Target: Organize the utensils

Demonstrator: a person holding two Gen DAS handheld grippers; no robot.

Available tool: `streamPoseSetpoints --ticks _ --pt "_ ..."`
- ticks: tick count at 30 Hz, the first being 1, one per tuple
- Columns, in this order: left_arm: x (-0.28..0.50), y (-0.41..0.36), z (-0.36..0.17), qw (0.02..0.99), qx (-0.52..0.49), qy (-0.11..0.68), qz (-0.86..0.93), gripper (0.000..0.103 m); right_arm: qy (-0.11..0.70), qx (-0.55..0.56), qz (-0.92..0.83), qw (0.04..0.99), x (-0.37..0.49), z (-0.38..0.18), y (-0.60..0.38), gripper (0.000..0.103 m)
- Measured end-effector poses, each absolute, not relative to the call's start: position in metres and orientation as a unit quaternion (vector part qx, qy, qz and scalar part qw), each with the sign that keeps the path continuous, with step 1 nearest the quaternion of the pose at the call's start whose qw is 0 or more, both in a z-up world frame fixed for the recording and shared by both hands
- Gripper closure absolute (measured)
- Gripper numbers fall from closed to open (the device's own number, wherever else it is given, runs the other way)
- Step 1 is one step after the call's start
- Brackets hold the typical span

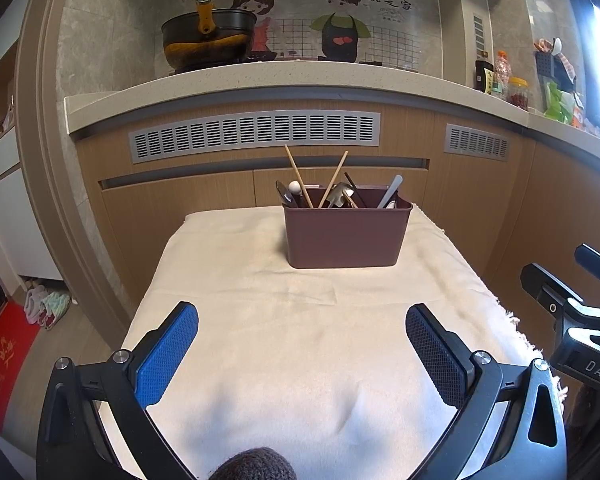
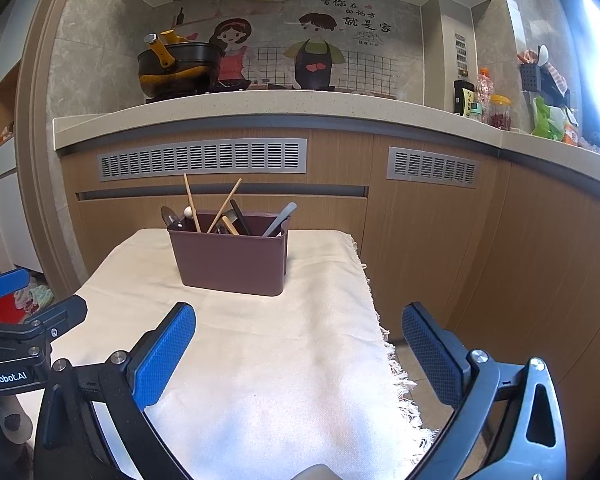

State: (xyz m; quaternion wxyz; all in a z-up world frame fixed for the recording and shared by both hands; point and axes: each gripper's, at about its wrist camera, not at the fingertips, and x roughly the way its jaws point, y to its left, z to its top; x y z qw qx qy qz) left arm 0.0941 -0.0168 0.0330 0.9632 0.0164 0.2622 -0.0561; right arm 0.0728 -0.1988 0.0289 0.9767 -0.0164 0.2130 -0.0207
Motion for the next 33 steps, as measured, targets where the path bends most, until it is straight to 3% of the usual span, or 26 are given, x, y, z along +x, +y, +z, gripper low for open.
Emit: streamPoseSetpoints --ticks 33 --pt "0.0924 -0.0169 0.0331 0.962 0.01 0.267 -0.051 0.0 0.223 -0.022 -0.011 0.974 0.0748 0.0222 -0.1993 0.0"
